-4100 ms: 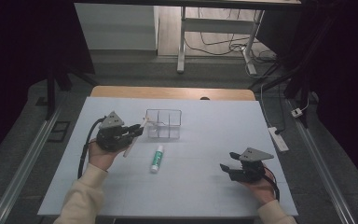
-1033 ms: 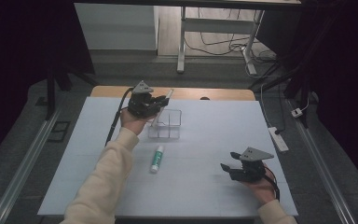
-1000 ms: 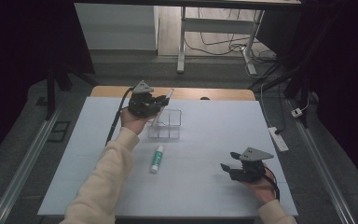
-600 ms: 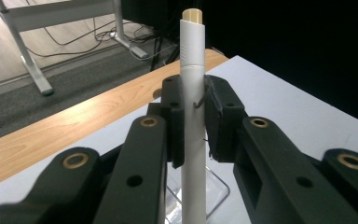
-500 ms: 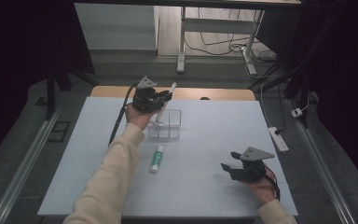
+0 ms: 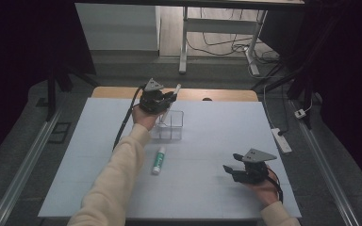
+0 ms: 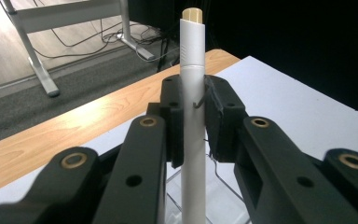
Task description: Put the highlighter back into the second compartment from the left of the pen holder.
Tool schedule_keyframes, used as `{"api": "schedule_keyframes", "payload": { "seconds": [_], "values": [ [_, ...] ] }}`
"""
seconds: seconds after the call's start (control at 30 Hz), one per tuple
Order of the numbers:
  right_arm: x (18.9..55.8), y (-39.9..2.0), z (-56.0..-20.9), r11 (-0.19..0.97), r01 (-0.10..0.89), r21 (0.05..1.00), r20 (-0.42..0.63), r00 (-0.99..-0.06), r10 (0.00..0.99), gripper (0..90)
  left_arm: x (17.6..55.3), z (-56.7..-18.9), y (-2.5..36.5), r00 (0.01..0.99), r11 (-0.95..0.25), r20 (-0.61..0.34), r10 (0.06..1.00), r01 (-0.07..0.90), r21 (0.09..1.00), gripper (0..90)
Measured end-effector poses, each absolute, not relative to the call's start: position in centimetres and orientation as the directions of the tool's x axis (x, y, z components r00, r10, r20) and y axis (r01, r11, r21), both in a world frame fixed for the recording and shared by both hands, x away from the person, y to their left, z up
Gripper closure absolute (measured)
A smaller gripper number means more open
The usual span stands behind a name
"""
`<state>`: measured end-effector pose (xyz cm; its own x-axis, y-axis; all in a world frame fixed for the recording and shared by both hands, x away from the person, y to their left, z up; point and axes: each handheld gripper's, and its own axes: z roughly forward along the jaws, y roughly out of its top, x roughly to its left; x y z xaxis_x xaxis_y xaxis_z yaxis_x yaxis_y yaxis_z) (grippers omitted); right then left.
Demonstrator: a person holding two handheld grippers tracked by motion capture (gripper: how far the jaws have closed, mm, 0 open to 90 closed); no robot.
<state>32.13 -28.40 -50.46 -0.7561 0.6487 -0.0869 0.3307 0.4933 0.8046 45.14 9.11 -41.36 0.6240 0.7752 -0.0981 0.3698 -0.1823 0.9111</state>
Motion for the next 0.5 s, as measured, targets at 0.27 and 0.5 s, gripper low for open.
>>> {"api": "schedule_keyframes", "payload": {
  "seconds": [0.27, 0.5],
  "values": [
    [32.21, -28.5, -50.54, 0.492, 0.335, 0.804, -0.084, -0.755, 0.651, 36.6, 45.94, -42.1, 9.07, 0.614, -0.18, -0.099, 0.783, 0.376, 0.909, 77.4],
    [32.18, -28.54, -50.54, 0.493, 0.336, 0.803, -0.085, -0.753, 0.652, 36.6, 46.04, -42.22, 9.17, 0.608, -0.181, -0.104, 0.787, 0.388, 0.904, 74.6]
  ]
}}
